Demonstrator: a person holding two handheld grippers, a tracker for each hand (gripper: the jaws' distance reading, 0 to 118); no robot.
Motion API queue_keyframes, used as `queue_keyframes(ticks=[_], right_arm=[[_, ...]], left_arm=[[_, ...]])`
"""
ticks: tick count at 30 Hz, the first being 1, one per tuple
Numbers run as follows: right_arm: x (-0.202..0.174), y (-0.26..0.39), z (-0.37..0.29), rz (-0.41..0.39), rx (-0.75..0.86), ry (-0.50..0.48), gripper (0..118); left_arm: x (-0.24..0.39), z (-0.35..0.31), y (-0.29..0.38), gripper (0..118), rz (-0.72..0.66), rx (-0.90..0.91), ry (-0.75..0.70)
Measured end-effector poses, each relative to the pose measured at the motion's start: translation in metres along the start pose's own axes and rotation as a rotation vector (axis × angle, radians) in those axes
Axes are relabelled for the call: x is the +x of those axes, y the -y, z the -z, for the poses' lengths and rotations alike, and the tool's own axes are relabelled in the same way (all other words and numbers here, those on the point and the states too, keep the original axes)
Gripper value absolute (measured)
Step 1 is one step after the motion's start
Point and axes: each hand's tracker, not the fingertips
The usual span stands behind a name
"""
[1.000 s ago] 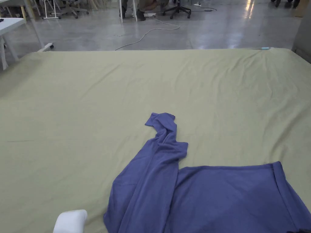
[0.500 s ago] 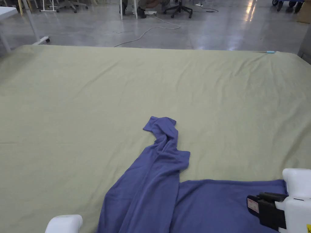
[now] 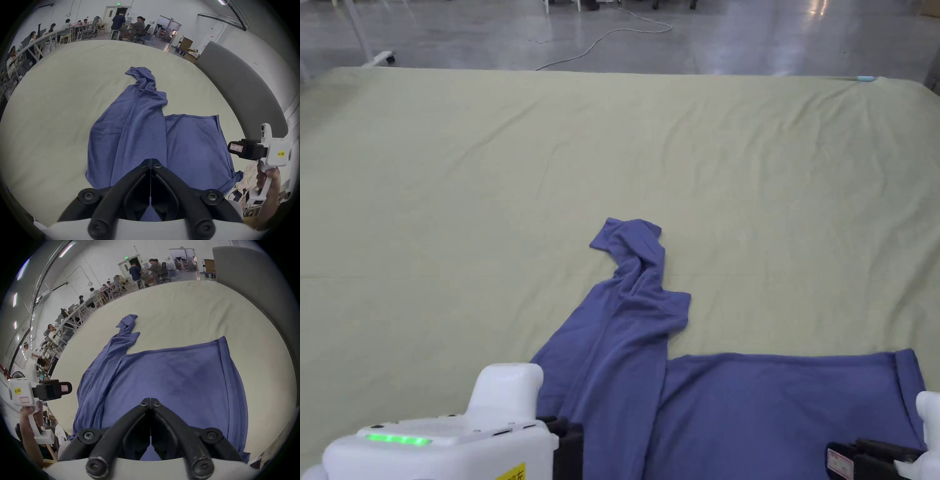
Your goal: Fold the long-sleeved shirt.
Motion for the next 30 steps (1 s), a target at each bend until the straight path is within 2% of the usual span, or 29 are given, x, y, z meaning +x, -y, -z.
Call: queue_keyframes(ticks=[13, 17, 22, 23, 24, 25, 26, 27, 28, 29, 30], right_arm=[[0.004, -0.001, -0.005, 0.002, 0.009, 0.004, 0], [0.006, 0.000, -0.006, 0.001, 0.016, 0.004, 0], [0.010, 0.002, -0.009, -0.010, 0.019, 0.008, 0], [0.012, 0.002, -0.010, -0.007, 0.025, 0.004, 0], [0.014, 0.002, -0.011, -0.005, 0.033, -0.003, 0], [0.017, 0.002, -0.011, -0.005, 0.035, -0.004, 0], [0.018, 0.001, -0.010, -0.002, 0.036, -0.001, 0], [0.020, 0.001, -0.009, 0.001, 0.038, 0.002, 0], [0.021, 0.001, -0.008, 0.001, 0.038, 0.003, 0], [0.022, 0.001, -0.007, 0.001, 0.037, 0.007, 0], [0.023, 0.000, -0.006, 0.001, 0.035, 0.009, 0]], left_arm=[[-0.006, 0.027, -0.030, 0, -0.013, 0.015, -0.042], [0.003, 0.053, -0.090, 0, 0.091, 0.049, -0.057], [0.003, 0.109, -0.190, 0, 0.107, 0.056, -0.071], [0.001, 0.126, -0.213, 5, 0.105, 0.050, -0.082], [-0.001, 0.142, -0.231, 38, 0.105, 0.046, -0.091], [-0.002, 0.157, -0.246, 90, 0.109, 0.043, -0.142], [-0.002, 0.174, -0.260, 105, 0.138, 0.050, -0.195], [-0.002, 0.190, -0.271, 116, 0.167, 0.005, -0.206], [-0.005, 0.207, -0.279, 118, 0.184, -0.024, -0.202], [-0.006, 0.219, -0.283, 111, 0.167, 0.024, -0.196], [-0.007, 0.235, -0.287, 110, 0.158, -0.005, -0.222]])
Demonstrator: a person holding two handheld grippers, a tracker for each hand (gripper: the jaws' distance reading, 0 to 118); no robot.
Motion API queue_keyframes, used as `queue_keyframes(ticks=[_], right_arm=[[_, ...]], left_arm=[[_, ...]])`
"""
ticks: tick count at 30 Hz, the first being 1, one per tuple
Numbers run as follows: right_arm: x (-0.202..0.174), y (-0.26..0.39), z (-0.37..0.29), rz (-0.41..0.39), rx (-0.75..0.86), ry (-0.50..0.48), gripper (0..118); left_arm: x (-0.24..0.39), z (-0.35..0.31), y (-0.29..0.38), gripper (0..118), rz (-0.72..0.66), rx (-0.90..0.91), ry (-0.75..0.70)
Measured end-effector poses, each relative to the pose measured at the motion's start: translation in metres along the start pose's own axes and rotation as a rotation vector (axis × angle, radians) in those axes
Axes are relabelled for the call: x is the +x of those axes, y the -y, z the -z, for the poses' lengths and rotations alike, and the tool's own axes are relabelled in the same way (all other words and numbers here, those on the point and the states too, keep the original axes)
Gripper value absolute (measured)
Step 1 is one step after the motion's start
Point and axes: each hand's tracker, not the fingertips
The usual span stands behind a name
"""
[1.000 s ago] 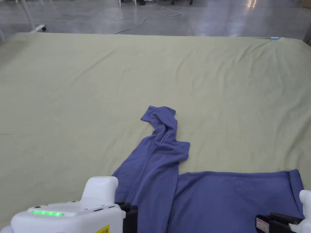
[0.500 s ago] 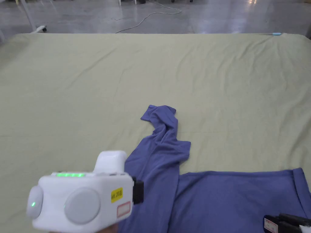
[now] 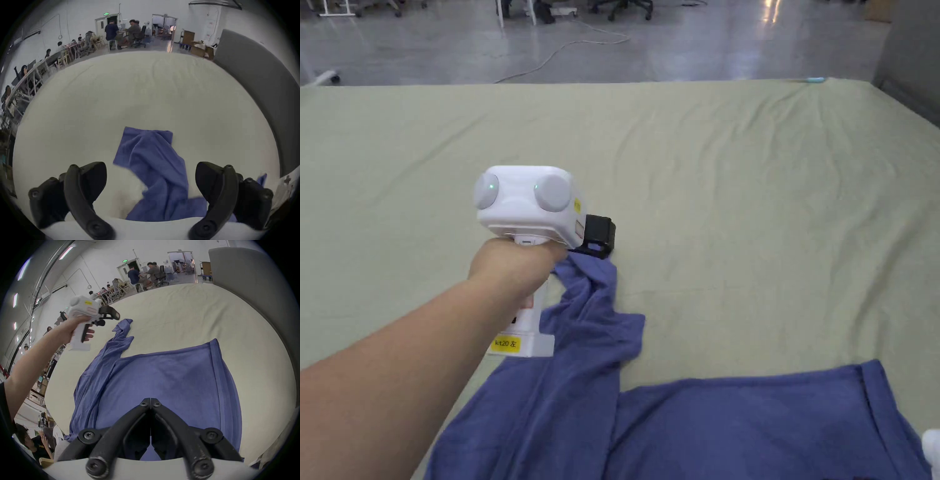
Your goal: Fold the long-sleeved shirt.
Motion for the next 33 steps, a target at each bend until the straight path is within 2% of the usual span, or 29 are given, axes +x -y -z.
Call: queue_keyframes(ticks=[4, 5, 6, 7, 8, 9, 10, 13, 15, 17, 19, 23, 28, 33], right_arm=[[0.004, -0.001, 0.000, 0.010, -0.001, -0.007, 0], [0.004, -0.001, 0.001, 0.012, -0.002, -0.007, 0], [0.004, 0.000, 0.001, 0.010, -0.004, -0.008, 0], [0.004, 0.000, 0.001, 0.009, -0.006, -0.007, 0], [0.003, 0.000, 0.002, 0.012, -0.007, -0.004, 0], [0.003, 0.000, 0.002, 0.016, -0.009, -0.004, 0], [0.003, 0.000, 0.003, 0.022, -0.013, -0.007, 0], [-0.003, 0.000, 0.002, 0.032, -0.021, -0.031, 0], [-0.012, -0.001, -0.004, 0.019, -0.016, -0.048, 0], [-0.022, -0.004, -0.015, -0.014, 0.007, -0.063, 0], [-0.027, -0.008, -0.029, -0.046, 0.039, -0.071, 0], [-0.036, -0.013, -0.062, -0.038, 0.088, -0.085, 0], [-0.052, 0.010, -0.103, -0.015, 0.148, -0.137, 0], [-0.058, 0.038, -0.119, -0.011, 0.105, -0.134, 0]], left_arm=[[0.005, 0.053, 0.003, 112, -0.093, -0.144, -0.008], [0.006, 0.060, 0.004, 101, -0.096, -0.196, 0.001], [0.011, 0.061, 0.008, 92, -0.051, -0.192, -0.068], [0.013, 0.052, 0.009, 88, -0.016, -0.124, -0.078], [0.017, 0.047, 0.004, 62, -0.020, -0.125, -0.051], [0.015, 0.035, 0.001, 19, 0.016, -0.104, -0.083], [0.013, 0.024, -0.003, 6, 0.034, -0.099, -0.070], [0.001, -0.022, -0.006, 6, -0.012, -0.088, 0.024], [0.009, -0.067, -0.002, 6, 0.076, -0.014, 0.003], [0.013, -0.116, 0.016, 6, 0.238, 0.028, -0.022], [0.026, -0.165, 0.042, 6, 0.342, 0.056, -0.037], [0.043, -0.247, 0.118, 6, 0.424, 0.045, 0.021], [0.066, -0.268, 0.229, 6, 0.470, -0.070, 0.075], [0.069, -0.230, 0.327, 6, 0.370, -0.210, 0.090]])
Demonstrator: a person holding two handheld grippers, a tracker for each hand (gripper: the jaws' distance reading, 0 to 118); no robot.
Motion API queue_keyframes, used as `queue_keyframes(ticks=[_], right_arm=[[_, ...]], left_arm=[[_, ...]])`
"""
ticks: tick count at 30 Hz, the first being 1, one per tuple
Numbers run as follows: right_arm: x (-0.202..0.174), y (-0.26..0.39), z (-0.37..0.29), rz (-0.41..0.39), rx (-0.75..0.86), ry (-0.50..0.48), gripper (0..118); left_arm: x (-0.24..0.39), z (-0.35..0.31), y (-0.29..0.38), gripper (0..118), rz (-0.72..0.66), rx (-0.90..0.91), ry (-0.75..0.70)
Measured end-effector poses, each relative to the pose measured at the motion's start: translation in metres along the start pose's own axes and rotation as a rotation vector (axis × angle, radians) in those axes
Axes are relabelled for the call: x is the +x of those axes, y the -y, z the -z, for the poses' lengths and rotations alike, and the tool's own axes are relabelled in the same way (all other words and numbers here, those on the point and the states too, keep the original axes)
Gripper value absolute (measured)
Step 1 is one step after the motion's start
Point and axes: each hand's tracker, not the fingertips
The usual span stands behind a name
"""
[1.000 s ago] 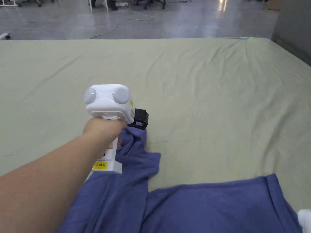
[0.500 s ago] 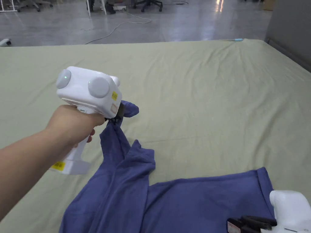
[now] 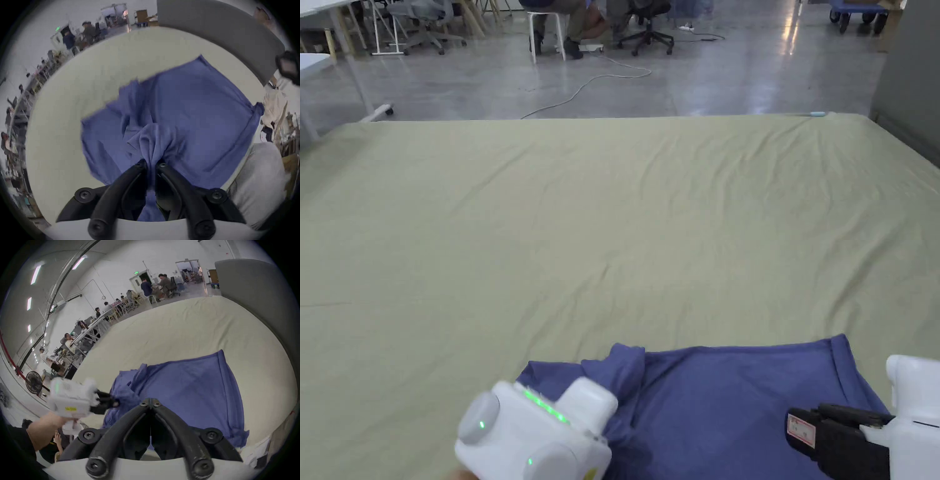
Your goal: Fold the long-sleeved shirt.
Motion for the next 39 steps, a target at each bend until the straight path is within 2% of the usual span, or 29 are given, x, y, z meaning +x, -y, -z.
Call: queue_keyframes(ticks=[4, 5, 7, 8, 9, 10, 11, 12, 13, 14, 16, 17, 18, 19, 20, 23, 25, 27, 29, 30, 31, 32, 33, 35, 36, 37, 38, 39], right_arm=[[-0.002, 0.010, -0.009, 0.021, -0.011, 0.016, 0], [-0.003, 0.012, -0.010, 0.024, -0.012, 0.021, 0], [-0.006, 0.016, -0.012, 0.027, -0.013, 0.025, 0], [-0.007, 0.017, -0.012, 0.025, -0.016, 0.025, 0], [-0.008, 0.019, -0.013, 0.023, -0.021, 0.024, 0], [-0.009, 0.020, -0.014, 0.022, -0.024, 0.023, 0], [-0.009, 0.022, -0.015, 0.023, -0.023, 0.022, 0], [-0.008, 0.024, -0.016, 0.024, -0.022, 0.021, 0], [-0.006, 0.025, -0.017, 0.026, -0.022, 0.019, 0], [-0.004, 0.027, -0.017, 0.033, -0.025, 0.020, 0], [0.001, 0.030, -0.015, 0.048, -0.032, 0.022, 0], [0.003, 0.032, -0.013, 0.057, -0.041, 0.024, 0], [0.005, 0.034, -0.010, 0.065, -0.048, 0.026, 0], [0.006, 0.035, -0.006, 0.073, -0.054, 0.028, 0], [0.008, 0.037, -0.002, 0.081, -0.064, 0.029, 0], [0.010, 0.042, 0.013, 0.098, -0.094, 0.022, 0], [0.012, 0.043, 0.020, 0.102, -0.110, 0.016, 0], [0.015, 0.041, 0.026, 0.106, -0.118, 0.017, 0], [0.019, 0.039, 0.032, 0.110, -0.124, 0.021, 0], [0.022, 0.038, 0.034, 0.113, -0.126, 0.024, 0], [0.025, 0.035, 0.037, 0.117, -0.129, 0.029, 0], [0.027, 0.033, 0.039, 0.122, -0.132, 0.037, 0], [0.029, 0.032, 0.042, 0.124, -0.133, 0.043, 0], [0.033, 0.029, 0.046, 0.128, -0.137, 0.054, 0], [0.035, 0.027, 0.049, 0.129, -0.139, 0.061, 0], [0.037, 0.025, 0.051, 0.130, -0.144, 0.072, 0], [0.039, 0.023, 0.054, 0.128, -0.150, 0.085, 0], [0.042, 0.020, 0.057, 0.124, -0.152, 0.097, 0]], left_arm=[[-0.005, 0.053, 0.025, 6, -0.086, -0.029, -0.036], [-0.004, 0.052, 0.025, 6, -0.107, 0.037, -0.017], [-0.001, 0.045, 0.020, 7, -0.102, 0.013, -0.032], [-0.001, 0.040, 0.020, 12, -0.099, 0.010, -0.038], [-0.004, 0.036, 0.019, 23, -0.115, 0.009, -0.024], [-0.008, 0.025, 0.023, 47, -0.169, 0.033, 0.001], [-0.011, 0.010, 0.025, 93, -0.222, 0.049, 0.044], [-0.011, -0.006, 0.029, 118, -0.249, 0.074, 0.052], [-0.011, -0.023, 0.035, 116, -0.256, 0.129, 0.060], [-0.010, -0.047, 0.041, 114, -0.265, 0.289, 0.076], [-0.007, -0.069, 0.052, 118, -0.309, 0.283, 0.050], [-0.005, -0.076, 0.059, 115, -0.332, 0.268, 0.042], [-0.003, -0.080, 0.066, 100, -0.374, 0.247, 0.057], [-0.002, -0.079, 0.074, 58, -0.386, 0.218, 0.090], [-0.005, -0.062, 0.084, 0, -0.383, 0.199, 0.134], [-0.006, -0.042, 0.090, 0, -0.402, 0.138, 0.093], [-0.025, -0.033, 0.084, 0, -0.437, 0.101, 0.163], [-0.049, -0.037, 0.065, 0, -0.497, 0.174, 0.134], [-0.077, -0.033, 0.036, 4, -0.482, 0.228, 0.158], [-0.093, -0.028, 0.020, 31, -0.485, 0.244, 0.118], [-0.109, -0.018, 0.002, 82, -0.482, 0.244, 0.065], [-0.126, -0.001, -0.015, 118, -0.469, 0.229, 0.053], [-0.135, 0.004, -0.026, 111, -0.401, 0.351, 0.001], [-0.153, 0.038, -0.050, 111, -0.444, 0.192, -0.082], [-0.160, 0.053, -0.056, 106, -0.449, 0.150, -0.115], [-0.159, 0.066, -0.060, 92, -0.438, 0.106, -0.111], [-0.157, 0.080, -0.062, 60, -0.400, 0.079, -0.087], [-0.153, 0.093, -0.063, 43, -0.381, 0.048, -0.079]])
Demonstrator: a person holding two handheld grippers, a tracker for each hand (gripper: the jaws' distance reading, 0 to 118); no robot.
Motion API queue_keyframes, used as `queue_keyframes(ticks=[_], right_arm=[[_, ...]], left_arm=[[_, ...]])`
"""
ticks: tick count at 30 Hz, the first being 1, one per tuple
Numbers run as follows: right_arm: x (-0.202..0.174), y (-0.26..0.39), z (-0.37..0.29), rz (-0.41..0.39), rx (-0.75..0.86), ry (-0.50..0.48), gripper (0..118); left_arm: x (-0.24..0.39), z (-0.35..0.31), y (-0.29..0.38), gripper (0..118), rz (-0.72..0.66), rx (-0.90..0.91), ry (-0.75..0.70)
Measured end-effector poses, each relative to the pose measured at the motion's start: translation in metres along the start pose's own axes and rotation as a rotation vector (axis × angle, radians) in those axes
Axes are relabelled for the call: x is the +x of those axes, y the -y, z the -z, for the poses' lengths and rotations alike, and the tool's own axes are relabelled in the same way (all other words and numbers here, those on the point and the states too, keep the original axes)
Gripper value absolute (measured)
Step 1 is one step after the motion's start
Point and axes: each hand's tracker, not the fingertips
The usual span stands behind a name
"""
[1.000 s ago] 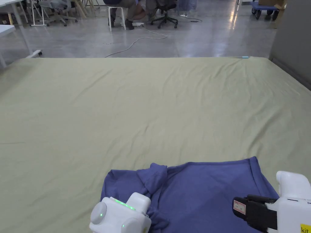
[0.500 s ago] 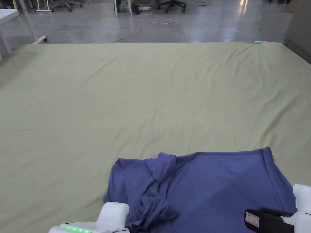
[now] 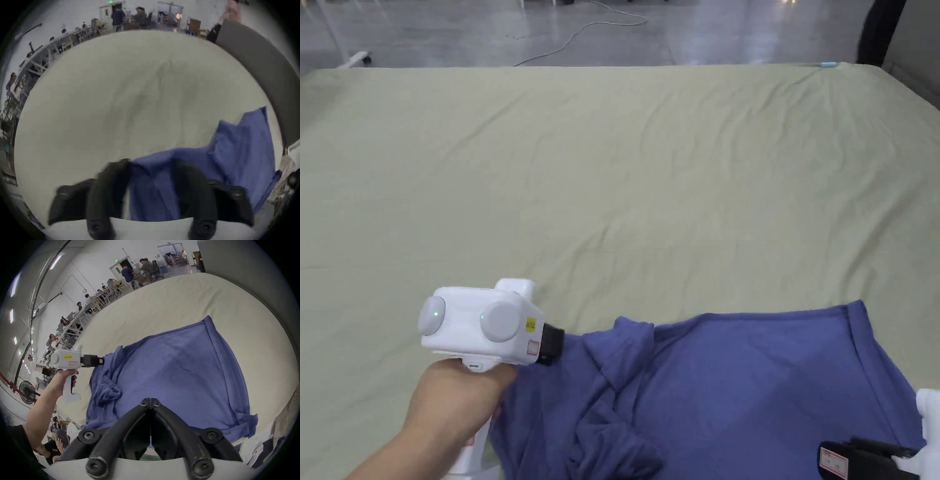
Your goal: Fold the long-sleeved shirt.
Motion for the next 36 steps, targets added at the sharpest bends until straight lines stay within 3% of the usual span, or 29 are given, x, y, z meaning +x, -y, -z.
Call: queue_keyframes(ticks=[1, 2, 3, 4, 6, 7, 9, 10, 11, 12, 13, 18, 19, 21, 22, 23, 25, 27, 31, 36], right_arm=[[0.002, -0.005, 0.003, 0.001, -0.004, 0.012, 0], [0.005, -0.012, 0.006, 0.001, -0.011, 0.022, 0], [0.009, -0.021, 0.008, -0.004, -0.016, 0.029, 0], [0.012, -0.032, 0.011, -0.011, -0.017, 0.041, 0], [0.019, -0.064, 0.021, -0.063, -0.023, 0.108, 0], [0.024, -0.085, 0.029, -0.091, -0.019, 0.133, 7], [0.040, -0.126, 0.046, -0.090, -0.017, 0.165, 101], [0.048, -0.149, 0.060, -0.066, -0.036, 0.197, 118], [0.056, -0.170, 0.076, -0.045, -0.067, 0.246, 115], [0.063, -0.182, 0.085, -0.009, -0.011, 0.212, 115], [0.075, -0.197, 0.099, -0.048, -0.063, 0.256, 115], [0.096, -0.219, 0.157, 0.056, -0.190, 0.433, 112], [0.100, -0.216, 0.163, 0.080, -0.202, 0.430, 103], [0.119, -0.221, 0.185, 0.115, -0.251, 0.421, 39], [0.120, -0.217, 0.188, 0.136, -0.272, 0.436, 17], [0.114, -0.216, 0.181, 0.123, -0.220, 0.444, 15], [0.103, -0.217, 0.176, 0.079, -0.219, 0.431, 1], [0.098, -0.220, 0.169, 0.048, -0.221, 0.458, 1], [0.094, -0.239, 0.146, 0.069, -0.120, 0.405, 0], [0.071, -0.253, 0.103, -0.038, -0.020, 0.350, 0]], left_arm=[[-0.002, 0.010, 0.001, 43, 0.019, -0.011, -0.021], [0.003, 0.006, 0.004, 32, 0.047, 0.053, -0.040], [0.008, -0.001, 0.001, 11, 0.073, 0.071, -0.047], [0.011, -0.006, 0.000, 2, 0.096, 0.072, -0.022], [0.010, -0.015, -0.004, 2, 0.078, 0.068, -0.025], [0.009, -0.020, -0.007, 2, 0.079, 0.065, -0.017], [0.000, -0.031, -0.015, 2, 0.043, 0.084, 0.046], [-0.004, -0.035, -0.018, 2, -0.012, 0.052, 0.088], [-0.010, -0.041, -0.021, 2, -0.040, 0.050, 0.110], [-0.013, -0.044, -0.024, 2, -0.049, 0.059, 0.133], [-0.014, -0.051, -0.025, 2, -0.041, 0.059, 0.129], [-0.023, -0.056, -0.034, 2, -0.043, 0.082, 0.112], [-0.025, -0.055, -0.037, 2, -0.059, 0.084, 0.118], [-0.031, -0.050, -0.043, 2, -0.087, 0.075, 0.127], [-0.032, -0.048, -0.046, 2, -0.096, 0.071, 0.127], [-0.033, -0.046, -0.048, 2, -0.097, 0.065, 0.127], [-0.033, -0.045, -0.049, 2, -0.094, 0.059, 0.122], [-0.031, -0.045, -0.051, 2, -0.073, 0.054, 0.117], [-0.034, -0.052, -0.055, 2, -0.072, 0.059, 0.119], [-0.048, -0.072, -0.057, 2, -0.082, 0.107, 0.142]])
